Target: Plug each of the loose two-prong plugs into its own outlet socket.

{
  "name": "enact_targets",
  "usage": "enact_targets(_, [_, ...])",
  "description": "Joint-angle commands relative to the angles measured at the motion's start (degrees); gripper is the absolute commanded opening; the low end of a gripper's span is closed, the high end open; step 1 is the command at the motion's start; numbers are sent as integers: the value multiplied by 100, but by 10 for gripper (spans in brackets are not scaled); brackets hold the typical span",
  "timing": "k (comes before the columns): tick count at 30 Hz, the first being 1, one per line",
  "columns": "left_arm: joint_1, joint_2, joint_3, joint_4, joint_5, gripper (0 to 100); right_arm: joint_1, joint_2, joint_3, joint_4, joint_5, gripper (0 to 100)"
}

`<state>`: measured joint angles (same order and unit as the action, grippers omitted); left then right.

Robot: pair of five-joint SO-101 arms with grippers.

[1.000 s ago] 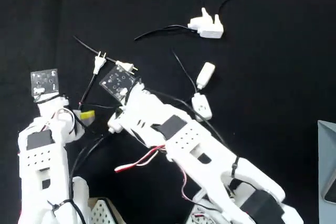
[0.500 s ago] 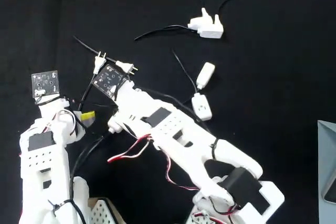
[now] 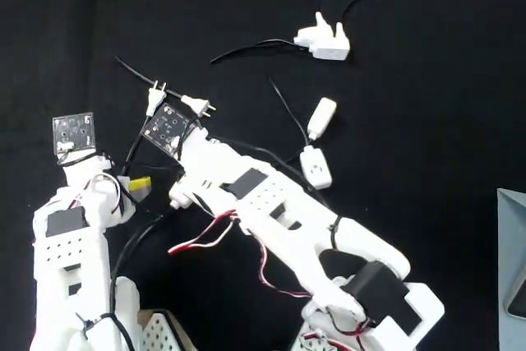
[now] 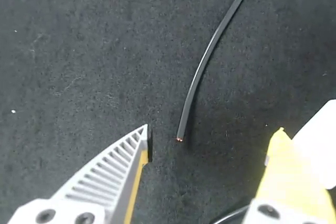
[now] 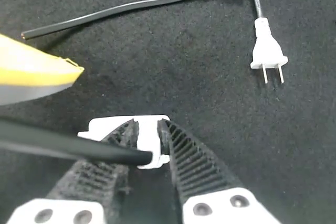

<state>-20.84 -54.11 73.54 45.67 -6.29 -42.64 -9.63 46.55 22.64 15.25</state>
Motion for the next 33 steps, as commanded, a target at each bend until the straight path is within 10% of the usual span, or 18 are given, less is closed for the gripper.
enact_targets(1, [84,-88,-57,-105,26,349,185,4,-286,-185,35,11])
enact_targets(33, [57,-88,-48,-105,26,349,281,1077,-382,-149,-237,11])
